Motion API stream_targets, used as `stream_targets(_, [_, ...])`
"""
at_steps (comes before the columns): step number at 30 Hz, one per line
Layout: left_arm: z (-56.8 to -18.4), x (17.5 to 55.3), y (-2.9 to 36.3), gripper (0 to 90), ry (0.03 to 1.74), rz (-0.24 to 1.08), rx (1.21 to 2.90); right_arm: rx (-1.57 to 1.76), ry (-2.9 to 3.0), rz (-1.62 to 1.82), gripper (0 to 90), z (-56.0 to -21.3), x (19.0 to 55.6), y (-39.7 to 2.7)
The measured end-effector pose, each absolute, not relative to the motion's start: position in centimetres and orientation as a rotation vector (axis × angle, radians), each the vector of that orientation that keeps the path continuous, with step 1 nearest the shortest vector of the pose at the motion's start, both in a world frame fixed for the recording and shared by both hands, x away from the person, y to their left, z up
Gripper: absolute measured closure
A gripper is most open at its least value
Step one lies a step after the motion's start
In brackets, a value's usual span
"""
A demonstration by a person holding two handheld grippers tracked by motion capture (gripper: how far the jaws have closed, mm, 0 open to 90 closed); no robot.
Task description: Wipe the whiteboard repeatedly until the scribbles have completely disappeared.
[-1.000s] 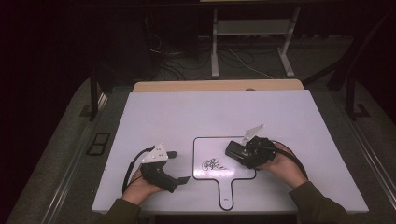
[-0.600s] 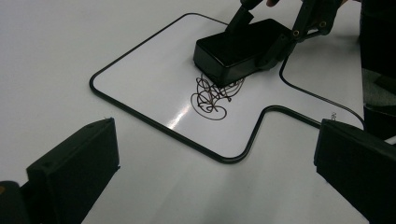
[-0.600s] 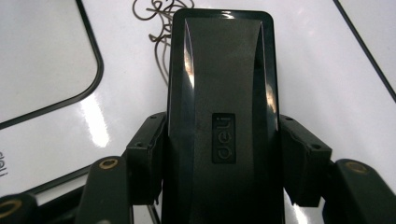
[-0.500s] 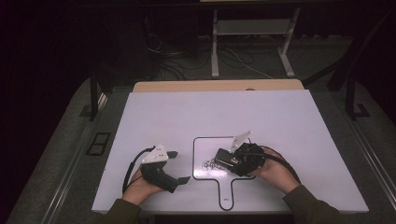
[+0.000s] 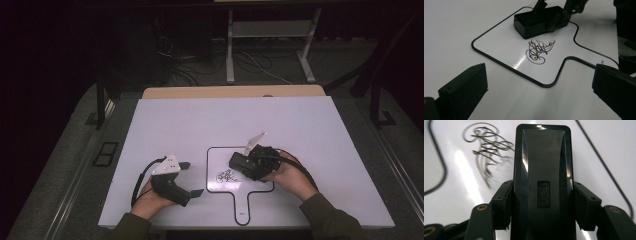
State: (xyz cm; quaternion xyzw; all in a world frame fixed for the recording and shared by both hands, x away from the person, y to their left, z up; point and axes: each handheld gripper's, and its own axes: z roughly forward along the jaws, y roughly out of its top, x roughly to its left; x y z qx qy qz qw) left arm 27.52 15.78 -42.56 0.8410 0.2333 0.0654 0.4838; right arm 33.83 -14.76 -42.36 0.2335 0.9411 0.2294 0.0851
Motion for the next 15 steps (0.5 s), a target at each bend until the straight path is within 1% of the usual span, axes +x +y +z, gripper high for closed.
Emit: stream_targets(15, [-42.5, 27.5, 15.8, 0.0, 0.565, 0.161, 2.049, 0.509, 2.88, 0.661, 38.8, -42.2, 32.1, -12.4])
